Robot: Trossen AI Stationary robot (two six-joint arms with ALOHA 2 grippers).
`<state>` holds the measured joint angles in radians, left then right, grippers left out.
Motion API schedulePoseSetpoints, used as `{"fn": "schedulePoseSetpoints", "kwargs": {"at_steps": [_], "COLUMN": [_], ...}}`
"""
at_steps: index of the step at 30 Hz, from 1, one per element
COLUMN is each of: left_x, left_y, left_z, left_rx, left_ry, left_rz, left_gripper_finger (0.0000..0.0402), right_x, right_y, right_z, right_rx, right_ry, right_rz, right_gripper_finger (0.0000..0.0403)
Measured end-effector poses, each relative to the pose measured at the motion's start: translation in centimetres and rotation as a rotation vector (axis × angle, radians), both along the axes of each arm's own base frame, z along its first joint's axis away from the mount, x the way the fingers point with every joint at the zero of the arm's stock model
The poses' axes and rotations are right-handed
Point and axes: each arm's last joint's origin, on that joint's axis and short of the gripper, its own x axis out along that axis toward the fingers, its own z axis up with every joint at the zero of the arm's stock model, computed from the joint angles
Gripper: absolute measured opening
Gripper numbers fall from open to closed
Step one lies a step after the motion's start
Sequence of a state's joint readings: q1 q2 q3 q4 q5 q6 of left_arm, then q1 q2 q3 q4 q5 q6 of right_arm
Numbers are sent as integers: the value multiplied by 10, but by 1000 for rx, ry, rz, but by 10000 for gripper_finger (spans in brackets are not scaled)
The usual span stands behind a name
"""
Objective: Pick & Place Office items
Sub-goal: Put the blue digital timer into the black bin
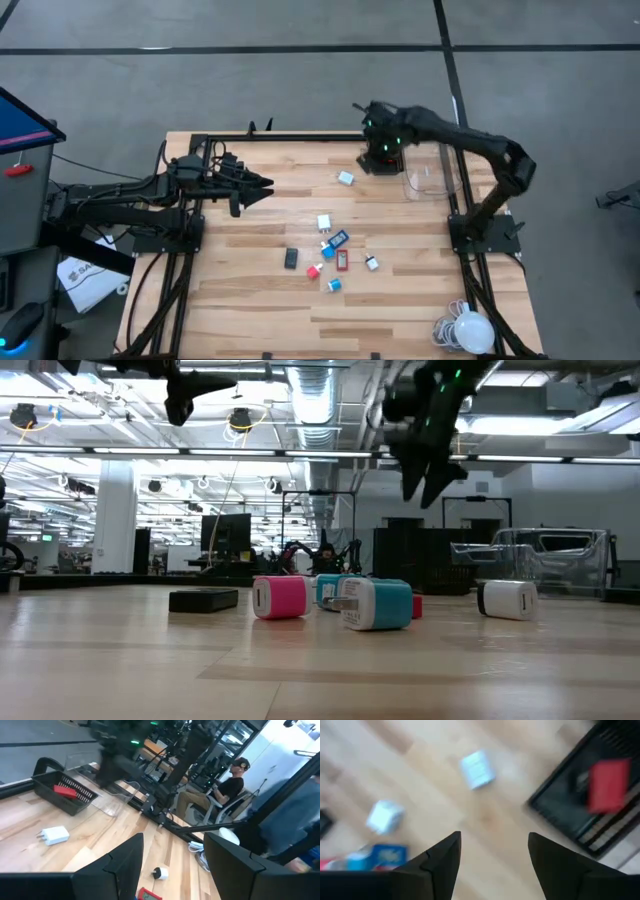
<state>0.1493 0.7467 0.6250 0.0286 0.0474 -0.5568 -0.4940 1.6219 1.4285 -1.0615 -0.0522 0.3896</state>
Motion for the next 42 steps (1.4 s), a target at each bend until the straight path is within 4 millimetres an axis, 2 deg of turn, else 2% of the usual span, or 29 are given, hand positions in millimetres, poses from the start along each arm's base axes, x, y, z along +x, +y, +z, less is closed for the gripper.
{"fn": "schedulePoseSetpoints", "kwargs": {"at_steps": [5, 8, 13, 17, 22, 28, 33, 42], "left_x": [0, 0, 0, 0, -2, -4, -4, -5], "left_y": [0, 0, 0, -1, -3, -3, -3, -3], "left_z": [-1, -1, -1, -1, 0, 1, 1, 1], "left_rx": [27, 46, 52, 51, 52, 53, 55, 54], "left_ry": [16, 18, 18, 16, 13, 8, 4, 5], "left_rz": [5, 2, -13, -23, -29, -29, -29, -29], "left_gripper_finger": [204, 204, 204, 204, 204, 204, 204, 204], "right_x": [10, 14, 18, 21, 31, 48, 60, 72], "right_y": [69, 104, 148, 170, 174, 168, 161, 155], "right_z": [-7, -19, -42, -56, -65, -84, -102, -122], "right_rx": [56, 66, -5, -101, -221, -332, -357, -326], "right_ry": [-42, -44, -18, -36, -58, -62, -73, -117], "right_rz": [27, 125, 490, 824, 1106, 1330, 1412, 1433], "right_gripper_finger": [223, 223, 223, 223, 223, 223, 223, 223]}}
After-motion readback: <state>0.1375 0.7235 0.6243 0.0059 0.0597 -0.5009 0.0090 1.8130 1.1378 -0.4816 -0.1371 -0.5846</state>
